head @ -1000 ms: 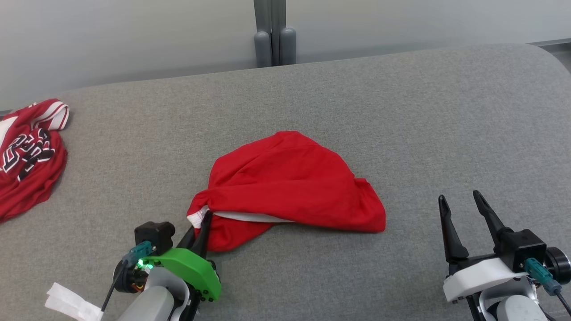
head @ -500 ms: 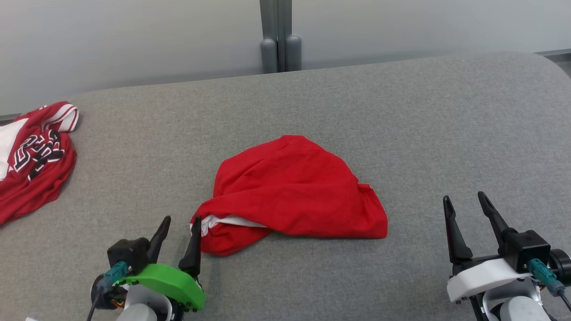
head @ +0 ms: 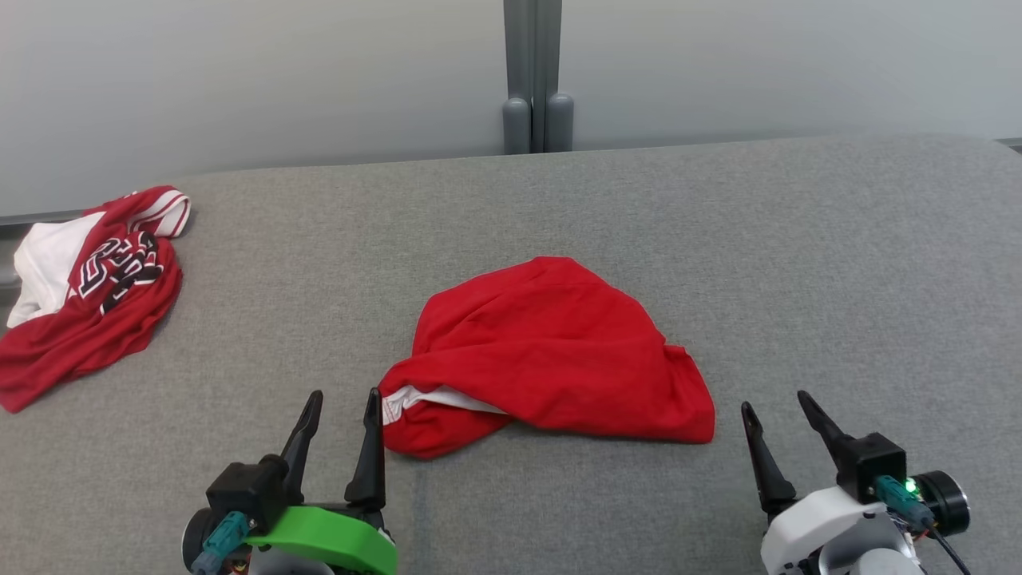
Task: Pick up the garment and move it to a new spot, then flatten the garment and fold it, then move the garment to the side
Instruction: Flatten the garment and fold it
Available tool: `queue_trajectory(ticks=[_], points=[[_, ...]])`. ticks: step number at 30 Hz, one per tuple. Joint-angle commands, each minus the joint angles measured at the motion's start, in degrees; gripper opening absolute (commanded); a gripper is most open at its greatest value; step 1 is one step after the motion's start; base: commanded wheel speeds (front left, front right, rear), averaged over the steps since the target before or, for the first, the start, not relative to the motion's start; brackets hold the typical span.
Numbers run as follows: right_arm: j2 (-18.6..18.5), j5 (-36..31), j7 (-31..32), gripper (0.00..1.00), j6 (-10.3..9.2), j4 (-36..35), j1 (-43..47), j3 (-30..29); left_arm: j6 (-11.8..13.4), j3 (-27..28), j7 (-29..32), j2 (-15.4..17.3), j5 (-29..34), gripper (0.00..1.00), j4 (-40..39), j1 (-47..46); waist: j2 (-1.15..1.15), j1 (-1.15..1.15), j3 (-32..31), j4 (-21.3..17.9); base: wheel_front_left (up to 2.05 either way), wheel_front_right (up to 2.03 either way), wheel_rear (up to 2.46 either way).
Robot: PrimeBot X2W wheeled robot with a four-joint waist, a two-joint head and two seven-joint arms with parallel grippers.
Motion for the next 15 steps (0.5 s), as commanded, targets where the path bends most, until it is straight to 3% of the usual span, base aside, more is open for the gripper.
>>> queue_trajectory(ticks=[1, 15], points=[[-0.2, -0.47, -0.01, 1.0, -0.08, 1.81, -1.51, 0.75, -0.35, 0.32, -0.03, -0.15, 0.89, 1.0, -0.42, 0.95, 0.0, 0.0, -0.02, 0.81, 0.0, 0.0, 0.0], [-0.21, -2.12, -0.01, 1.0, -0.08, 23.76, -13.58, 3.36, -1.43, 1.8, -0.03, -1.45, 3.63, 1.0, -0.61, 0.43, 0.0, 0.0, 2.68, 5.66, 0.0, 0.0, 0.0]])
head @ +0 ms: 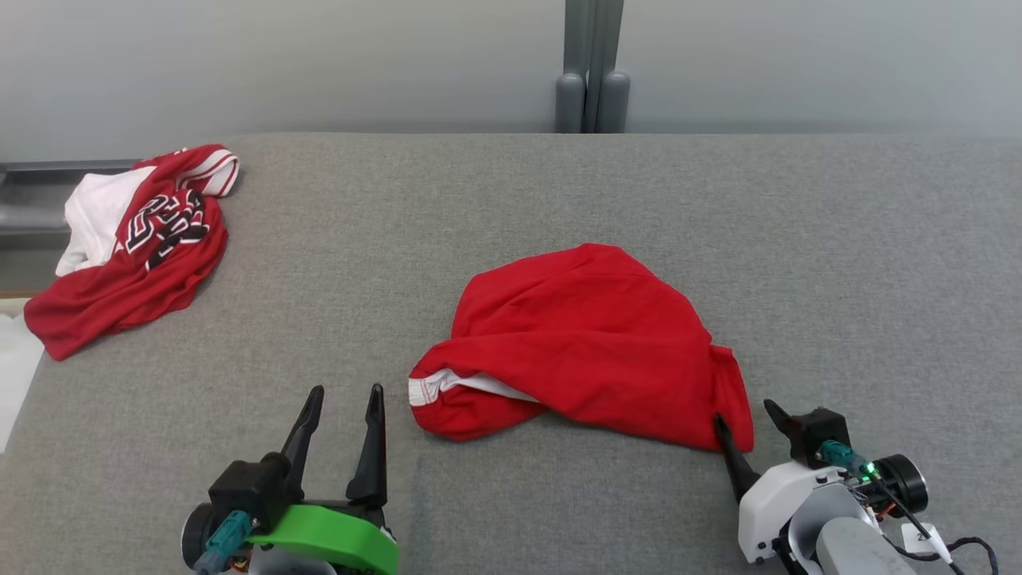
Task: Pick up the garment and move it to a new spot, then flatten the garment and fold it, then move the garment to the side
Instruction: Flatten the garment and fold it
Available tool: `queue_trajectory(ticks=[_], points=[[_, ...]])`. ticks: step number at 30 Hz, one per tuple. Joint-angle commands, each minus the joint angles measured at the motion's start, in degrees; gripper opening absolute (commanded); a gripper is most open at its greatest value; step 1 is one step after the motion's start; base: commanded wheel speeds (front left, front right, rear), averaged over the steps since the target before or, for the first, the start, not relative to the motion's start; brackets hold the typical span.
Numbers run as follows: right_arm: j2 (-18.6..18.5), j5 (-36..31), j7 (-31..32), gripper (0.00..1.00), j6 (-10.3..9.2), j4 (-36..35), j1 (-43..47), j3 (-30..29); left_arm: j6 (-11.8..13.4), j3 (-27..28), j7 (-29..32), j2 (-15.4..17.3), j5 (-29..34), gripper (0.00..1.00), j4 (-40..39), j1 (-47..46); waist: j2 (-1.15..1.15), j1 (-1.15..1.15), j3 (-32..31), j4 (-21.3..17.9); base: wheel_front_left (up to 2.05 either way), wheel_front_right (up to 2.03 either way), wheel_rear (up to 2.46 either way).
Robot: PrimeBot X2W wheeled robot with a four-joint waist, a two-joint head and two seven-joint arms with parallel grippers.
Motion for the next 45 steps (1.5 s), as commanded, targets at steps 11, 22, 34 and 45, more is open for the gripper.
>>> queue_trajectory(ticks=[11, 22, 34, 45], points=[[-0.23, 7.32, -0.01, 0.0, -0.08, 3.31, -3.56, 5.71, -0.46, 1.11, -0.05, -0.22, 1.08, 1.0, 0.72, 1.25, 0.0, 0.0, -0.42, 1.0, 0.0, 0.0, 0.0], [-0.23, 22.84, 1.21, 0.0, -0.08, -4.95, -1.83, 9.75, -0.59, 0.55, -0.05, -0.24, 0.58, 1.0, 0.8, 2.23, 0.0, 0.0, -2.08, 0.51, 0.0, 0.0, 0.0], [-0.27, 37.04, 5.7, 0.0, -0.07, -1.42, -13.32, 5.12, -0.42, -0.6, -0.05, -0.22, -0.15, 1.0, -0.12, 0.69, 0.0, 0.0, -0.19, 2.35, 0.0, 0.0, 0.0], [-1.3, 26.24, 3.57, 1.0, -0.07, 21.69, -32.17, -4.51, -0.14, -2.55, -0.05, -0.22, -1.46, 1.0, -0.78, -2.41, 0.0, 0.0, 5.4, 6.43, 0.0, 0.0, 0.0]])
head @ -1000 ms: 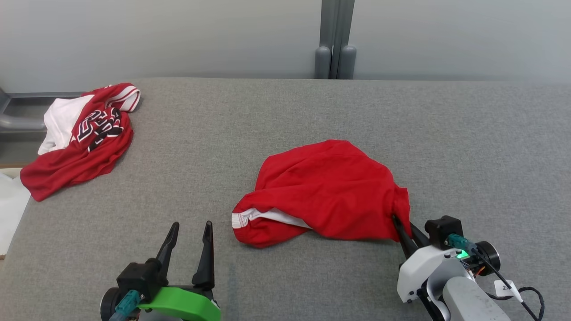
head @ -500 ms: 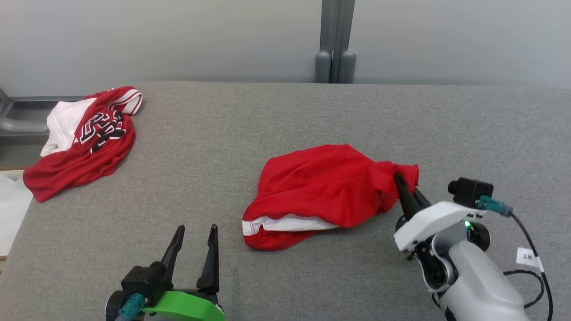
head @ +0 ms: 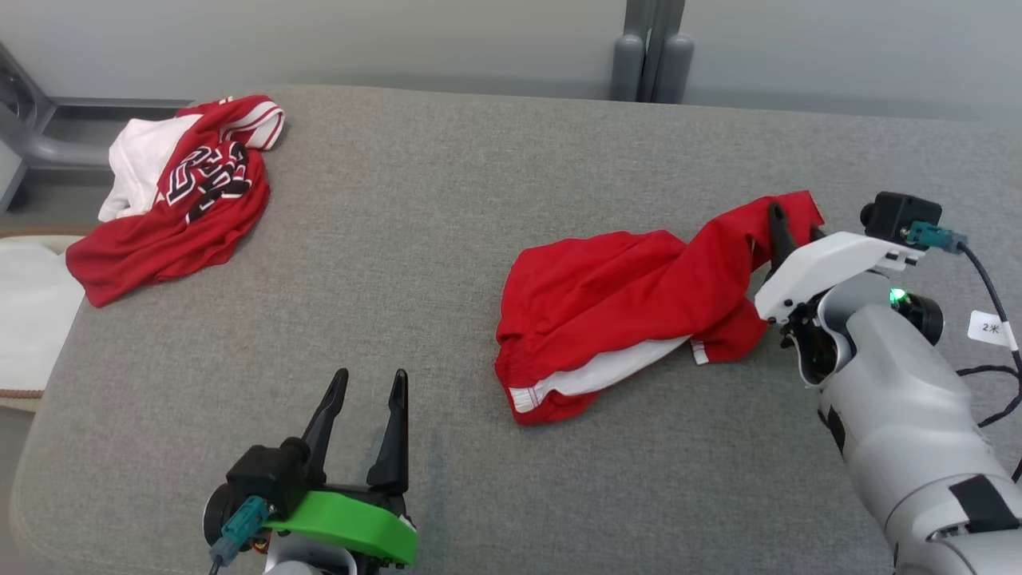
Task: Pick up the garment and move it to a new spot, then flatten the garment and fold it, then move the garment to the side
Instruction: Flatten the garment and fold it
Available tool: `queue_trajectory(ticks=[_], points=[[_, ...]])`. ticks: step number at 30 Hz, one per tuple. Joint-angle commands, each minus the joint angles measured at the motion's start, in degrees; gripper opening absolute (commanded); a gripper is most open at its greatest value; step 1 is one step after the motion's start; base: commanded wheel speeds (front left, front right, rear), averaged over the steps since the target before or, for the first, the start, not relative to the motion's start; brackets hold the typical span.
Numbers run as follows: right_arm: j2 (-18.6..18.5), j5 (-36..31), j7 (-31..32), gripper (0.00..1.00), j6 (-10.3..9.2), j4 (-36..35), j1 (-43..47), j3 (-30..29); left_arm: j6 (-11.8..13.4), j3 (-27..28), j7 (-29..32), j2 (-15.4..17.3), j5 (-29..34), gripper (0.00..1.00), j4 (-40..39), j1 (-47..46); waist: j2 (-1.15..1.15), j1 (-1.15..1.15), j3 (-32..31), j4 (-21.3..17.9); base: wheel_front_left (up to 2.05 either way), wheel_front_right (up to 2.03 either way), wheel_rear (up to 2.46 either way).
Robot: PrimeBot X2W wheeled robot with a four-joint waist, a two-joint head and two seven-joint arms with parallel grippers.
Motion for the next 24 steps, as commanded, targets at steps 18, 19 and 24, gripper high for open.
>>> queue_trajectory(ticks=[18, 19, 24], points=[[-1.73, -8.34, -4.17, 1.0, -0.06, -6.68, 8.15, 1.67, 0.76, 0.96, -0.05, 0.06, 0.52, 1.0, -0.47, 0.1, 0.0, 0.0, 0.49, -3.12, 0.0, 0.0, 0.0], [-1.57, -8.09, -4.17, 1.0, -0.07, -7.44, 9.49, 1.95, 0.72, 1.03, -0.05, 0.06, 0.66, 1.0, -0.5, 0.23, 0.0, 0.0, 0.49, -3.54, 0.0, 0.0, 0.0], [-1.01, -6.52, -4.15, 1.0, -0.06, -9.54, 13.46, 3.07, 0.53, 0.86, -0.05, 0.06, 0.96, 1.0, -0.66, -0.16, 0.0, 0.0, 1.19, -4.41, 0.0, 0.0, 0.0]])
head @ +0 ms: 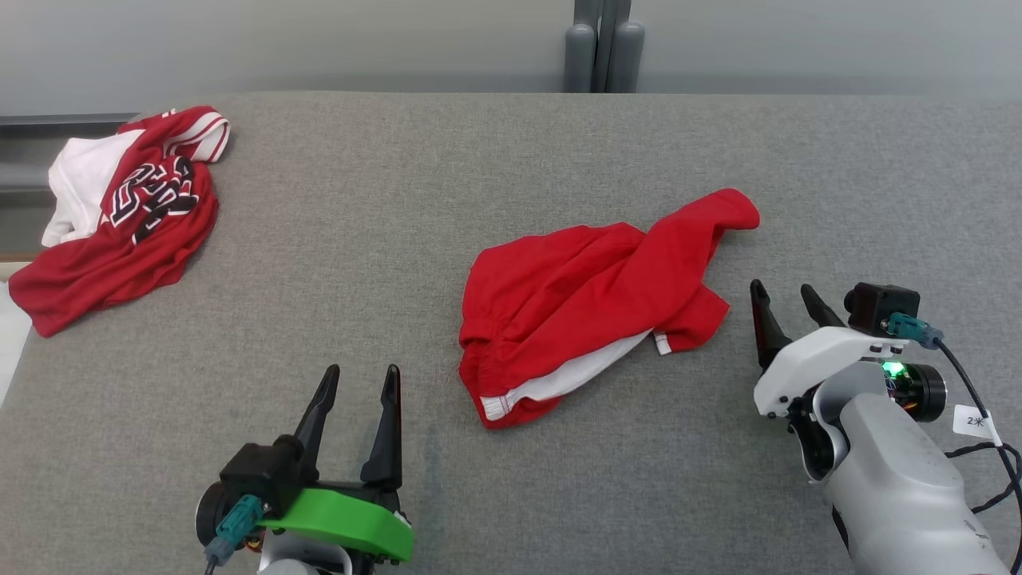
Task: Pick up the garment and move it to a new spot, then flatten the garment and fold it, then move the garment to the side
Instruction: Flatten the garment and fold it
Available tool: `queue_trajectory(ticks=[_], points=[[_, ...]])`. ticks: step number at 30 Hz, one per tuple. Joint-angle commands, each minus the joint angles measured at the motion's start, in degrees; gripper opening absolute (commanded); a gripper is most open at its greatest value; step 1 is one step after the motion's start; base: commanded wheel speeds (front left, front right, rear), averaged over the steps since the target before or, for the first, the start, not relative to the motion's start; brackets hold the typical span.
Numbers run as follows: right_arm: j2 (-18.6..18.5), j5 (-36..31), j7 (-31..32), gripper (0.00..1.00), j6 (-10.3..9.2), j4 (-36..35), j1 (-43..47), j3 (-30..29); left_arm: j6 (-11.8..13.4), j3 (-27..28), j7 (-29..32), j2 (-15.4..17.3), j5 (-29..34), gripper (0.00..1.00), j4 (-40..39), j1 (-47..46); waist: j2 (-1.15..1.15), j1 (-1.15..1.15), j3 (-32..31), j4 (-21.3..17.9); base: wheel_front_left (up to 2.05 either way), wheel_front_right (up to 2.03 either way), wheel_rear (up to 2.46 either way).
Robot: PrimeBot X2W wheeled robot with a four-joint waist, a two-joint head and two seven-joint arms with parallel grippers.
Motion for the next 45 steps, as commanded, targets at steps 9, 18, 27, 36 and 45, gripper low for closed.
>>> queue_trajectory(ticks=[9, 18, 27, 36, 45], points=[[-1.37, -3.9, 0.08, 1.0, -0.07, -3.0, -1.37, 3.12, -0.33, -0.56, -0.05, 0.07, 0.65, 1.0, 0.42, -1.55, 0.0, 0.0, 2.5, 1.44, 0.0, 0.0, 0.0], [-5.1, -15.56, 0.11, 1.0, -0.07, 0.95, -7.07, 1.12, -0.2, -0.56, -0.04, 0.07, -0.04, 1.0, 0.07, -2.51, 0.0, 0.0, 4.61, 4.94, 0.0, 0.0, 0.0], [-6.14, -22.09, 0.35, 0.78, -0.07, 4.25, -12.44, 3.93, 0.05, -0.7, -0.04, 0.07, -0.5, 1.0, -0.46, -3.18, 0.0, 0.0, 6.42, 6.32, 0.0, 0.0, 0.0], [-6.63, -23.16, -0.07, 0.0, -0.07, 5.54, -15.21, 5.7, 0.31, -0.89, -0.04, 0.07, -0.48, 1.0, -0.08, -3.13, 0.0, 0.0, 6.33, 5.56, 0.0, 0.0, 0.0], [-6.15, -19.71, -0.21, 0.0, -0.07, 1.07, -11.71, 8.77, 0.46, -0.42, -0.04, 0.08, -0.34, 1.0, 0.51, -1.13, 0.0, 0.0, 3.55, 2.02, 0.0, 0.0, 0.0]])
